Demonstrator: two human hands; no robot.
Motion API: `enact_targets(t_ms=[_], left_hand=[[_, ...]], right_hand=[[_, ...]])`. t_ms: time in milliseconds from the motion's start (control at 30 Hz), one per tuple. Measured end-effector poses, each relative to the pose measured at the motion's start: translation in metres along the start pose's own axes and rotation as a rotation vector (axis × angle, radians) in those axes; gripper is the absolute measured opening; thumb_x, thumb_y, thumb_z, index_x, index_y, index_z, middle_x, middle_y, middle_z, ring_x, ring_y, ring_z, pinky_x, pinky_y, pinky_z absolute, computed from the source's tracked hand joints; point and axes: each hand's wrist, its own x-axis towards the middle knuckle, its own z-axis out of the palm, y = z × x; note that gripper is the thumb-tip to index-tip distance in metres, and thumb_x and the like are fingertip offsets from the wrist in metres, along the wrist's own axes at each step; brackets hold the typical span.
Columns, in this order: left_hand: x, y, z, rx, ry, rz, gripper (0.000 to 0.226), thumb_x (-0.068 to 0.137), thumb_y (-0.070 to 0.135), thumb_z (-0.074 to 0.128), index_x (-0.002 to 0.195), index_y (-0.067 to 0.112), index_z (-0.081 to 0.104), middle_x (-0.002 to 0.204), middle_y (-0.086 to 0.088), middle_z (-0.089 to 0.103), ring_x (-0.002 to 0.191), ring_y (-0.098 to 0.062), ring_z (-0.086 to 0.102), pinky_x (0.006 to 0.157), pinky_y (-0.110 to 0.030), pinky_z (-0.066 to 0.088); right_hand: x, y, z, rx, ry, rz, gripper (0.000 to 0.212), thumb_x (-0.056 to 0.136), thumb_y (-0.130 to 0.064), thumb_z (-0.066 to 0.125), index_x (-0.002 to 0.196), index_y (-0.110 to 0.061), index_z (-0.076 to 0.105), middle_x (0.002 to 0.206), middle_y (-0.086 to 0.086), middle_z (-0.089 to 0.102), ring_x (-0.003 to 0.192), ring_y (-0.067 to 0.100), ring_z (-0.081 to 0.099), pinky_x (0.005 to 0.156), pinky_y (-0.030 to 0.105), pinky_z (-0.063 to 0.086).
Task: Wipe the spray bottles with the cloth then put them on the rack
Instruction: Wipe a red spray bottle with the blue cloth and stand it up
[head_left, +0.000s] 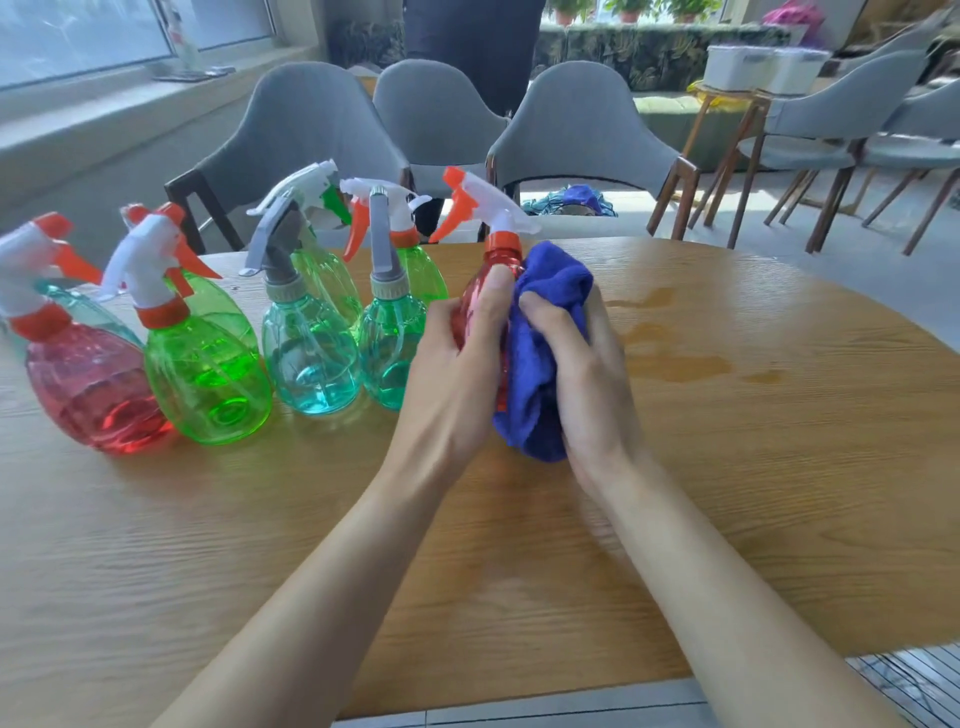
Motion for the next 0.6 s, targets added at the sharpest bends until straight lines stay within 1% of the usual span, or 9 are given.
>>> enact_targets(t_ms=[100, 167, 233, 300, 333, 400, 467, 533, 600], left_hand=[[-0.005, -0.001, -0.001, -0.090, -0.048, 0.018, 0.062, 0.085, 0.076, 0.062, 0.111, 0.020, 0.066, 0.088, 0.017, 0.071, 0.081, 0.001, 0.070, 0.073, -0.022, 0.055], [-0.009, -0.001, 0.000, -0.093, -0.097, 0.027, 0.057, 0.090, 0.073, 0.067, 0.113, 0.021, 0.067, 0.089, 0.018, 0.070, 0.084, 0.000, 0.068, 0.076, -0.022, 0.054], [-0.011, 0.000, 0.002, -0.119, -0.141, 0.023, 0.056, 0.089, 0.070, 0.066, 0.118, 0.021, 0.066, 0.097, 0.015, 0.072, 0.092, -0.005, 0.071, 0.084, -0.032, 0.056], [-0.011, 0.009, 0.007, -0.192, -0.147, -0.003, 0.062, 0.091, 0.068, 0.067, 0.129, 0.020, 0.065, 0.111, 0.010, 0.070, 0.107, -0.016, 0.073, 0.101, -0.050, 0.057], [-0.012, 0.014, 0.009, -0.235, -0.137, -0.029, 0.064, 0.095, 0.065, 0.065, 0.137, 0.018, 0.062, 0.119, 0.008, 0.064, 0.115, -0.020, 0.070, 0.109, -0.052, 0.053], [-0.006, 0.014, 0.007, -0.241, -0.067, -0.027, 0.067, 0.096, 0.066, 0.063, 0.136, 0.012, 0.063, 0.116, 0.004, 0.063, 0.105, -0.012, 0.069, 0.095, -0.035, 0.056], [0.002, 0.002, -0.002, -0.156, 0.006, 0.030, 0.057, 0.096, 0.067, 0.065, 0.122, 0.016, 0.066, 0.099, 0.012, 0.074, 0.089, -0.005, 0.072, 0.084, -0.029, 0.056], [0.003, -0.005, -0.009, -0.105, 0.008, 0.038, 0.042, 0.102, 0.060, 0.062, 0.116, 0.020, 0.064, 0.085, 0.023, 0.073, 0.080, 0.004, 0.069, 0.076, -0.018, 0.053], [0.001, -0.008, -0.008, -0.044, -0.047, 0.045, 0.036, 0.103, 0.055, 0.061, 0.114, 0.020, 0.063, 0.077, 0.028, 0.068, 0.072, 0.009, 0.064, 0.066, -0.011, 0.048]], right_hand=[[0.007, -0.005, -0.003, 0.132, -0.025, 0.078, 0.031, 0.097, -0.035, 0.066, 0.118, -0.013, 0.070, 0.110, 0.021, 0.071, 0.105, 0.040, 0.069, 0.107, 0.060, 0.052], [0.010, -0.010, -0.009, 0.322, -0.076, 0.206, 0.041, 0.100, -0.039, 0.061, 0.124, -0.006, 0.070, 0.110, 0.018, 0.072, 0.103, 0.034, 0.070, 0.101, 0.054, 0.057], [0.011, -0.010, -0.014, 0.393, -0.113, 0.249, 0.045, 0.103, -0.042, 0.056, 0.122, -0.005, 0.072, 0.111, 0.016, 0.074, 0.102, 0.030, 0.072, 0.094, 0.045, 0.059], [0.009, -0.008, -0.010, 0.380, -0.107, 0.223, 0.047, 0.104, -0.043, 0.055, 0.124, -0.004, 0.072, 0.120, 0.020, 0.074, 0.112, 0.035, 0.072, 0.102, 0.049, 0.057], [0.008, -0.005, -0.005, 0.330, -0.090, 0.186, 0.047, 0.103, -0.044, 0.057, 0.128, -0.006, 0.071, 0.127, 0.023, 0.072, 0.121, 0.040, 0.068, 0.110, 0.054, 0.052], [0.002, 0.003, 0.003, 0.134, -0.051, 0.088, 0.037, 0.099, -0.045, 0.062, 0.127, -0.023, 0.070, 0.132, 0.016, 0.071, 0.128, 0.036, 0.065, 0.116, 0.057, 0.046], [-0.004, 0.006, 0.006, -0.042, -0.053, 0.018, 0.025, 0.098, -0.045, 0.060, 0.121, -0.038, 0.064, 0.124, -0.002, 0.073, 0.120, 0.016, 0.068, 0.111, 0.042, 0.049], [-0.004, 0.004, 0.005, -0.100, -0.075, 0.021, 0.026, 0.098, -0.047, 0.059, 0.122, -0.040, 0.063, 0.120, -0.008, 0.073, 0.117, 0.009, 0.068, 0.110, 0.039, 0.048], [0.003, -0.002, 0.002, -0.023, -0.044, 0.073, 0.031, 0.100, -0.044, 0.062, 0.127, -0.030, 0.068, 0.123, 0.002, 0.076, 0.120, 0.021, 0.070, 0.112, 0.049, 0.050]])
